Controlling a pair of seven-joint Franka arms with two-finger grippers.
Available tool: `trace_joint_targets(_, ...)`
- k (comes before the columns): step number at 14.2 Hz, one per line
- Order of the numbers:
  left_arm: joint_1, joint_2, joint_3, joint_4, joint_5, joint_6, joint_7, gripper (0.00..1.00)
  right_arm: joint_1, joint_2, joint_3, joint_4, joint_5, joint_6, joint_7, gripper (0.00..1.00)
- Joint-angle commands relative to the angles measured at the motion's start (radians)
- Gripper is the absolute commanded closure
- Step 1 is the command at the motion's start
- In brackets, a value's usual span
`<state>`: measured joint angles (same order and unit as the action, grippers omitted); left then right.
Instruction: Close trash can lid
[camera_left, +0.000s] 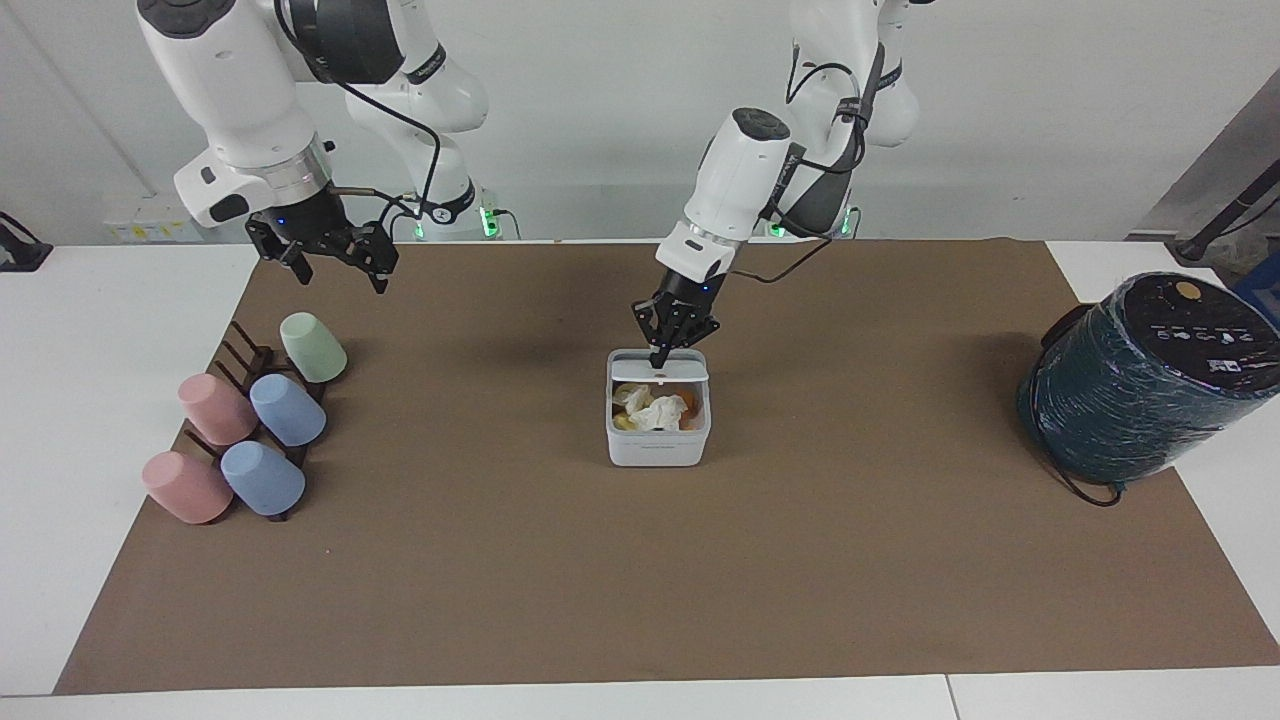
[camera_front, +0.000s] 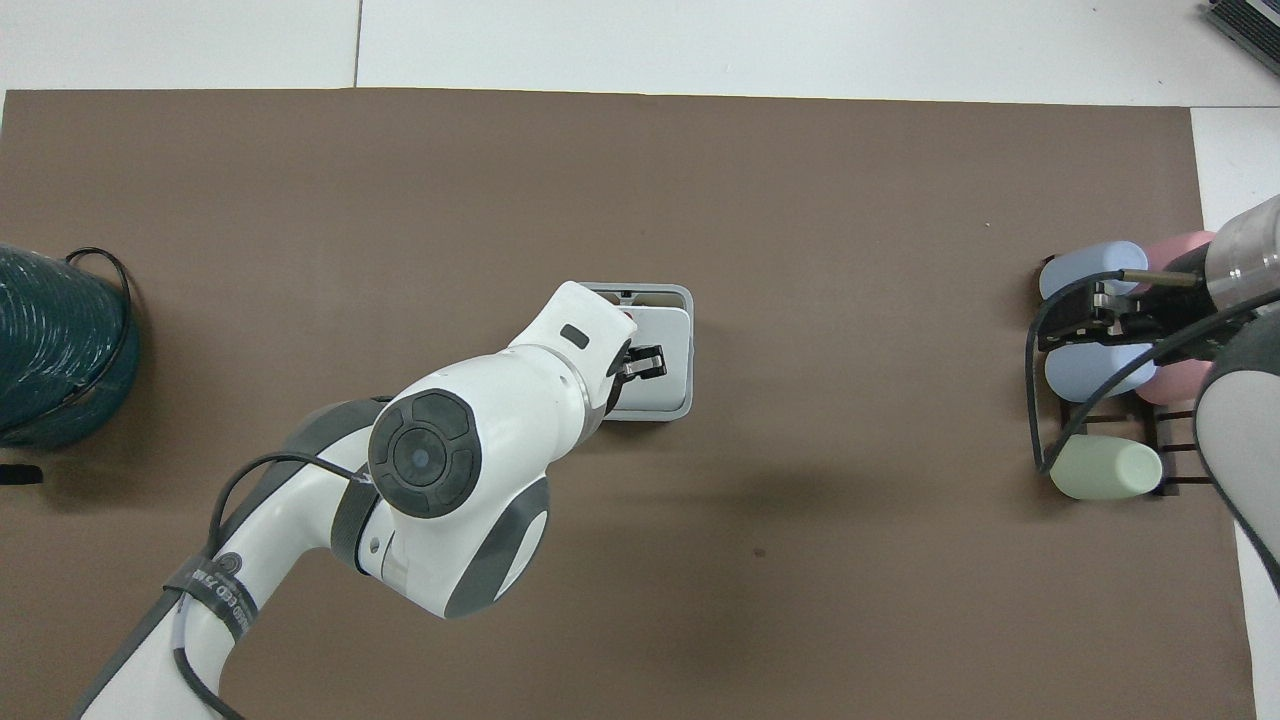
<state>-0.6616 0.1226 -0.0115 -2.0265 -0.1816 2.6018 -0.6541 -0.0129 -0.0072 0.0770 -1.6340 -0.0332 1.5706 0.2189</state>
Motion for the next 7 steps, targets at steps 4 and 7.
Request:
trace_joint_targets(4,0.002,0.121,-0.001,0.078,-0.022,0.069,0.002,0.98,-0.015,-0.008,0.006,-0.004,0.012,-0.008,-0.030,0.00)
trace_joint_targets(7,0.005,0.129,0.001,0.078,-0.022,0.072,0.011,0.98,-0.015,-0.008,0.006,-0.004,0.012,-0.008,-0.030,0.00)
